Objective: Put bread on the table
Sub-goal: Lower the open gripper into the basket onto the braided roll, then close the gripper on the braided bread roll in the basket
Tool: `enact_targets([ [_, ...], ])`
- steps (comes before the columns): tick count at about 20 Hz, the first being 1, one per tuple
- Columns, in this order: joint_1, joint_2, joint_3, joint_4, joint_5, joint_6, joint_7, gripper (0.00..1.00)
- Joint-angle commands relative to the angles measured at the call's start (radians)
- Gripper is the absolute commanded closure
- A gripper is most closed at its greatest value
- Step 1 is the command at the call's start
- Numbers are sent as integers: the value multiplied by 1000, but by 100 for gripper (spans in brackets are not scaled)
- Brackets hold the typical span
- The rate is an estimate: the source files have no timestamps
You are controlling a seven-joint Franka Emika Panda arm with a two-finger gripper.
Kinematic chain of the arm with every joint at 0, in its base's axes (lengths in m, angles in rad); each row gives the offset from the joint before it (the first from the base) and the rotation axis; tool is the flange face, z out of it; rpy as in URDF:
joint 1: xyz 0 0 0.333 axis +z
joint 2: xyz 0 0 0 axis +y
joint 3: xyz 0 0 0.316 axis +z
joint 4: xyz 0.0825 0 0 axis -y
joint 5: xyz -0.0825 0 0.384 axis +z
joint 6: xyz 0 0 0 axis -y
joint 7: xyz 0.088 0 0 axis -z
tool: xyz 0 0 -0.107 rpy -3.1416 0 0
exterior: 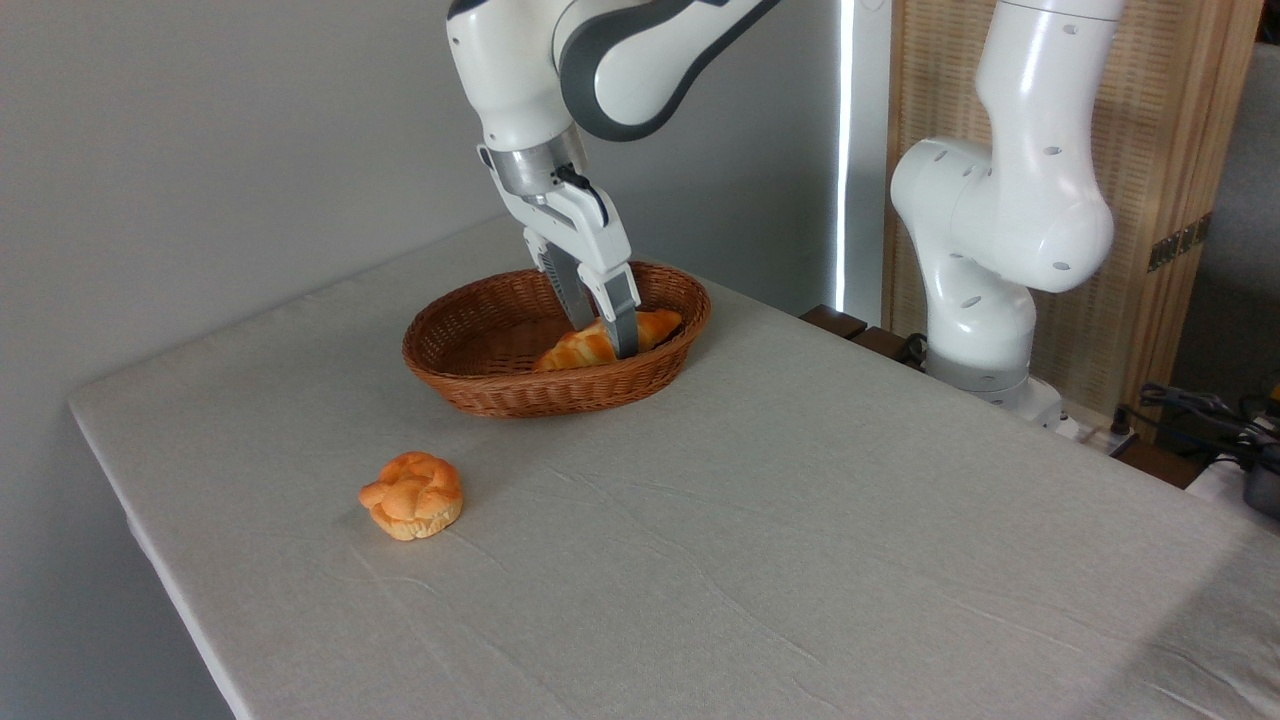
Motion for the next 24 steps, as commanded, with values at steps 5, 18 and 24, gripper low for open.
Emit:
enact_targets([
  [5, -1, -7, -10, -29, 16, 32, -10, 41],
  [18, 2, 27, -10, -29, 16, 52, -10, 64],
  [24, 2, 36, -10, -27, 18, 68, -10, 76],
])
